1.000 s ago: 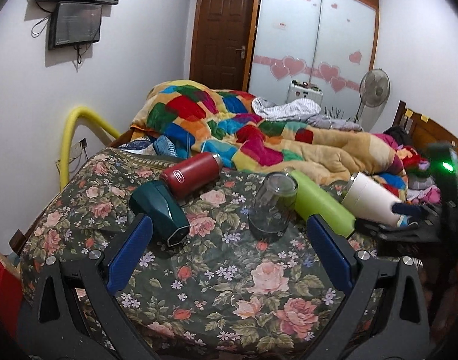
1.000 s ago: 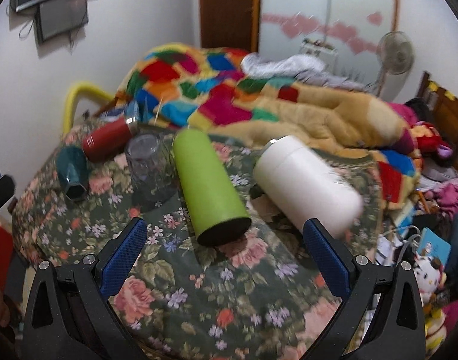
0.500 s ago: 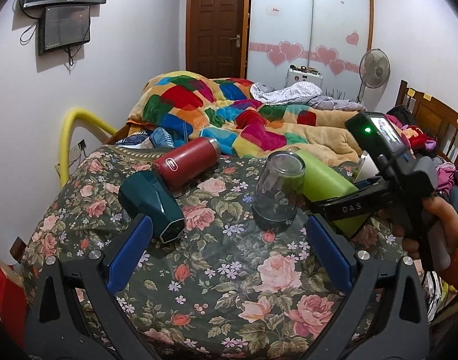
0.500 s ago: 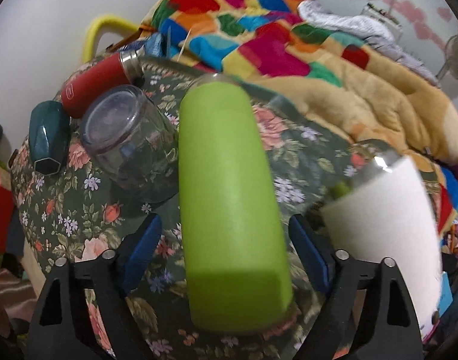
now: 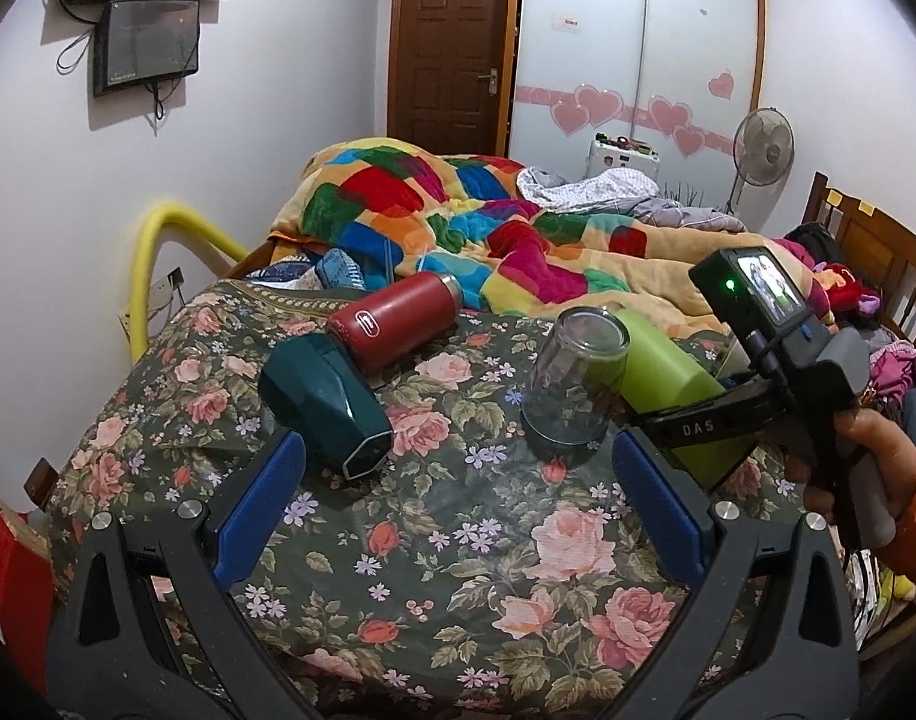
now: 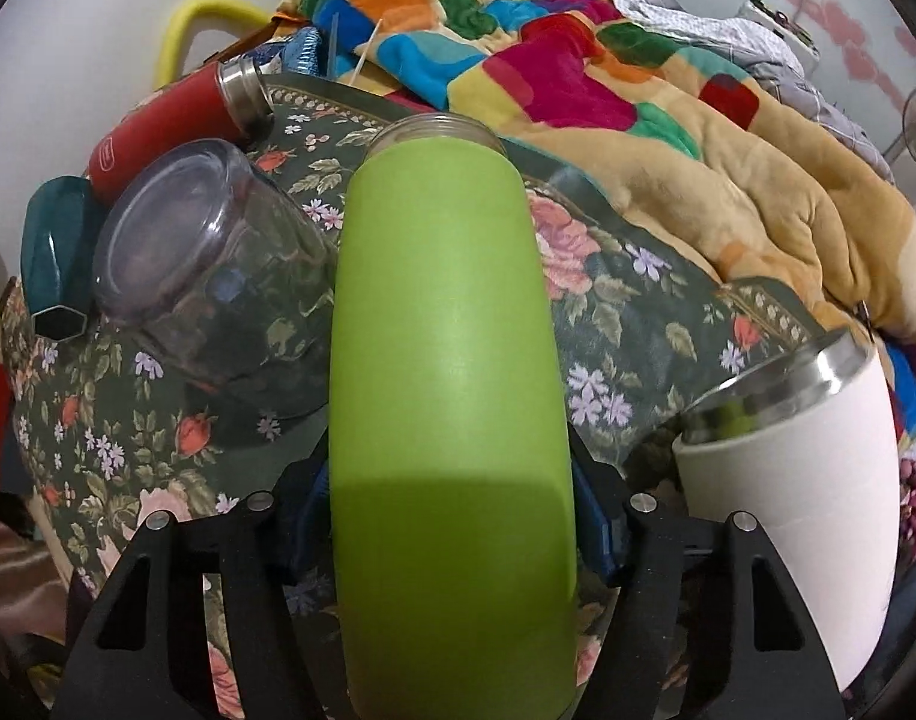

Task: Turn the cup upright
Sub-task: 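Close the right gripper around the lime-green cup's body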

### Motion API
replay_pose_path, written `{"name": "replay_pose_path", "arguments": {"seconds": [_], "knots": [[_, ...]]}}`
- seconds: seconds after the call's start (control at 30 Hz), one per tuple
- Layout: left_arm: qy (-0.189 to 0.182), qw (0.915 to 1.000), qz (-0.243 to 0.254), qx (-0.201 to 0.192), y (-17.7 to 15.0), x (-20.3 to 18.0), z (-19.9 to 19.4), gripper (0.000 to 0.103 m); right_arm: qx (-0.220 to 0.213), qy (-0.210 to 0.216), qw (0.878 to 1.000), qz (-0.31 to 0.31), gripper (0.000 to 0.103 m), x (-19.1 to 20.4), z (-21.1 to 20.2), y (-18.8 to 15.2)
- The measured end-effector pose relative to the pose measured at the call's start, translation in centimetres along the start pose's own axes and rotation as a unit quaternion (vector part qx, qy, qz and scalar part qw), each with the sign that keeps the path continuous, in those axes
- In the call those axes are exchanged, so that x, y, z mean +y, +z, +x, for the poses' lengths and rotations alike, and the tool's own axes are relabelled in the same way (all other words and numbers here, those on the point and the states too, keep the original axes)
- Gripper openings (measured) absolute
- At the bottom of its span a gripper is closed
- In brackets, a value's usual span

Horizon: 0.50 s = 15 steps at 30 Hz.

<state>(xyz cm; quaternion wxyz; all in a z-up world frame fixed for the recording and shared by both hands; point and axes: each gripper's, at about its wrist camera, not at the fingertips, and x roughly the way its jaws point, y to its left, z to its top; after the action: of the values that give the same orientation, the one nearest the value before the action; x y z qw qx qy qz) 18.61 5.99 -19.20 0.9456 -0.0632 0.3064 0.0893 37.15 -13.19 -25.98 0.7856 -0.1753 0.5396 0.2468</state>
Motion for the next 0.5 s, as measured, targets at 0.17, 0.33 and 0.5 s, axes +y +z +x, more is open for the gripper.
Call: {"name": "replay_pose_path", "arguments": {"seconds": [0.17,0.33,0.5], "knots": [[-0.001,1.0,-0.001,-0.006,0.3,0.0,-1.1,0.103,-0.006,0.012,1.0,0.019,0.063,-0.1,-1.0,-1.0],[-0.004,0.9999,-0.003,-0.012,0.3,-0.1,-2.3,0.103,-0.011,0.015,1.0,0.024,0.063,0.0,-2.3,-2.5],[-0.01,0.9998,-0.005,-0.019,0.6,-0.4,-3.7,0.103,-0.036,0.011,0.999,0.017,0.063,0.7,-5.1,-4.0]]}}
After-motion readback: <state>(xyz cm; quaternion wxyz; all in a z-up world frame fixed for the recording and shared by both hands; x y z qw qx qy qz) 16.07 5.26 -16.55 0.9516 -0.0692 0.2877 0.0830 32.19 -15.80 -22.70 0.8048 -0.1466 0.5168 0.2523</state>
